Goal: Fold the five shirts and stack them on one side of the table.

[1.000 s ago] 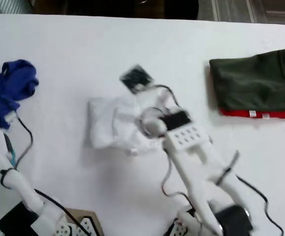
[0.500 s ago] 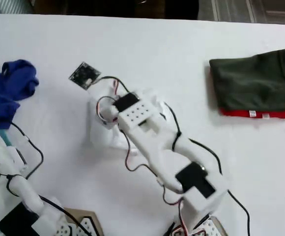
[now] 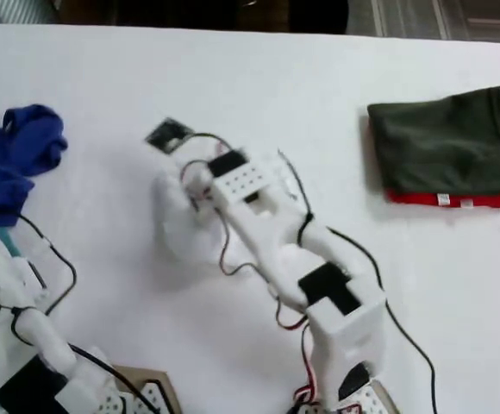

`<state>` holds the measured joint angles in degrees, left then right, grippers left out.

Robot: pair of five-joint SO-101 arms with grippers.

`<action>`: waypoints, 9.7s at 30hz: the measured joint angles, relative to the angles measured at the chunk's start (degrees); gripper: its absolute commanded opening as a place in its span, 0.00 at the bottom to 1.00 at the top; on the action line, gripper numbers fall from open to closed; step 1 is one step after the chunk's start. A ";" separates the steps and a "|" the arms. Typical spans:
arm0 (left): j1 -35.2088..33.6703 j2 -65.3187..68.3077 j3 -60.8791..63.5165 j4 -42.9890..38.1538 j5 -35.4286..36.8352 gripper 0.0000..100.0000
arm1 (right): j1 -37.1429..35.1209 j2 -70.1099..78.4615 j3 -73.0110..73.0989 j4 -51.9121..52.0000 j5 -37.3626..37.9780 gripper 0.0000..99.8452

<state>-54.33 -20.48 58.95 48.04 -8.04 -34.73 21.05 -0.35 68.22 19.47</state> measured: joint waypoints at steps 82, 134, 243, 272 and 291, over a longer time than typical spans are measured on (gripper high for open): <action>0.00 0.00 0.09 0.00 0.00 0.03 | -11.52 8.44 -17.23 20.31 3.60 0.02; 0.00 0.00 0.09 0.00 0.00 0.03 | 5.63 1.05 -11.08 22.77 -1.76 0.02; 0.00 0.00 0.09 0.00 0.00 0.03 | 17.23 4.66 -30.77 26.46 -3.96 0.02; 59.69 51.60 -85.54 40.00 26.29 0.03 | 22.86 -32.44 49.32 -27.25 -11.43 0.02; 51.78 75.52 -110.59 43.69 33.23 0.03 | 23.12 -30.86 49.32 -29.10 -11.43 0.02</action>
<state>-2.55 55.03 -51.65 91.74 25.19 -11.60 -9.80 48.97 39.12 8.04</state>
